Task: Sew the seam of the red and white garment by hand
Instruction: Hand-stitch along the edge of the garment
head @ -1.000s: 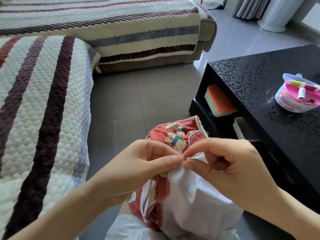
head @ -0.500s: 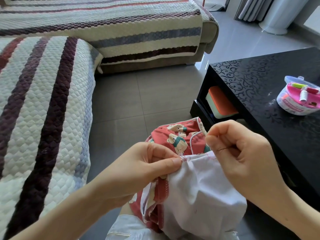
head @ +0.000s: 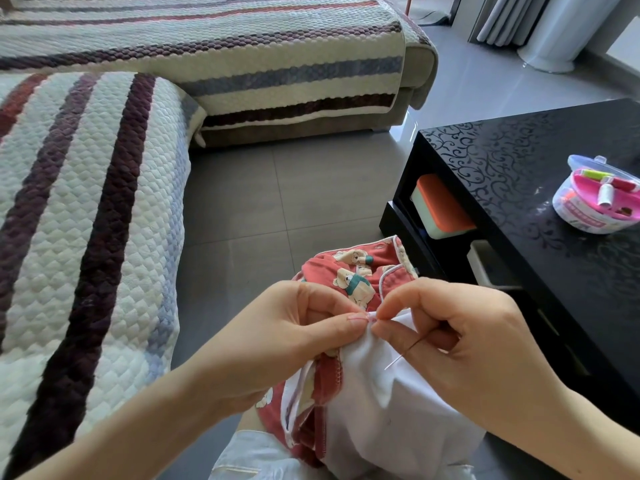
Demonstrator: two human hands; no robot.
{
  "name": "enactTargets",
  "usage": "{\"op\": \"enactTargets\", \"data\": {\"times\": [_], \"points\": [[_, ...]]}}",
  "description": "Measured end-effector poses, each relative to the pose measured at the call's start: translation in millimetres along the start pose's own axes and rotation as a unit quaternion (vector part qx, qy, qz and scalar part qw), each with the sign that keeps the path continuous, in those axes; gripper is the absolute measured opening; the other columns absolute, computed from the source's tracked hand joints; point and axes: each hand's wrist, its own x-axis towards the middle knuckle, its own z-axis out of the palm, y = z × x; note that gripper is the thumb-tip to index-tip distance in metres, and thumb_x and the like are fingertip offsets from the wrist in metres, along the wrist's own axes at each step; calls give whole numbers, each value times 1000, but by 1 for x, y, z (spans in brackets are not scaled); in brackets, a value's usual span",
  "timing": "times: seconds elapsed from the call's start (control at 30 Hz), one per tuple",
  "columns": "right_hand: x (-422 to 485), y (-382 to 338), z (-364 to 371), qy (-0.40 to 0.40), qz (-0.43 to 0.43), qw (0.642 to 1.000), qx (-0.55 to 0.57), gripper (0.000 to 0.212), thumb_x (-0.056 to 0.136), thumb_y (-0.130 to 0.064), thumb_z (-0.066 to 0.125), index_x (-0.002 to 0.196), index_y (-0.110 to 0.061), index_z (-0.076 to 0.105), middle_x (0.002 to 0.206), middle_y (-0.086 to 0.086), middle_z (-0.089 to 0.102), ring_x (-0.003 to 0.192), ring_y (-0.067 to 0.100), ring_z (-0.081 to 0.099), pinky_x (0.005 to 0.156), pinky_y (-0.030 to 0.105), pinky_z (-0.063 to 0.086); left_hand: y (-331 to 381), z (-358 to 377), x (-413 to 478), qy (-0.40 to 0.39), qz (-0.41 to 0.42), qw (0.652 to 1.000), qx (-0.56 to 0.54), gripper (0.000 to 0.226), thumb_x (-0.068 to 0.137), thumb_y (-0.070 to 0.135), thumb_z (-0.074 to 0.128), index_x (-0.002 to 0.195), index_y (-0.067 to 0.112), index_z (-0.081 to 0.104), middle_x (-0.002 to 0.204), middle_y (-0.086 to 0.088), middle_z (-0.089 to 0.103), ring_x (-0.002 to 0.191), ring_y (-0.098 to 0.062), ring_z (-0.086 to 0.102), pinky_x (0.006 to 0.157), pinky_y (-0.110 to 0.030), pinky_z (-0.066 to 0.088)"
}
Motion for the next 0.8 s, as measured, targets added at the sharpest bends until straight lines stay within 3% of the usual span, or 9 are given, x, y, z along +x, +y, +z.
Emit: {"op": "enactTargets", "data": {"times": [0.27,0.4,0.5,0.57,0.63,0.8], "points": [[2,-2,-4,-43,-6,999,-33,6,80,-33,59,76,-29,60,52,-21,21,48,-6,30,50,9,27,-3,-1,1,4,34,996,79,15,76,25,67,83,15,76,78,-12,73,73,-18,66,72,-35,52],[2,0,-7,-94,8,994,-51,4,83,-37,54,81,-34,52,52,-17,28,49,-2,33,50,14,29,0,-1,1,-8,52,990,130,14,78,26,66,84,16,74,76,-15,72,67,-20,63,65,-36,50],[5,1,-13,-168,69,981,62,9,83,-40,56,80,-32,54,56,-9,45,52,6,40,52,14,32,1,-3,2,-21,50,988,145,13,78,26,66,82,17,75,70,1,71,66,-7,63,62,-21,48],[8,4,-17,-205,116,954,186,11,83,-29,62,76,-23,57,59,-7,52,55,3,43,55,12,34,1,-3,2,-30,48,988,142,12,78,26,66,80,17,75,70,7,71,66,-4,63,62,-18,47],[12,6,-19,-230,147,921,278,10,84,-21,61,74,-20,59,62,-8,53,58,0,42,55,11,34,1,-3,2,-35,48,988,142,13,79,26,66,82,17,75,71,7,71,67,-5,62,63,-19,47],[13,15,-16,-252,225,840,425,13,81,-26,69,69,-24,65,59,-13,52,53,-1,40,50,8,32,0,-2,2,-38,40,992,112,14,79,24,66,84,14,74,73,4,71,68,-6,62,63,-18,47]]}}
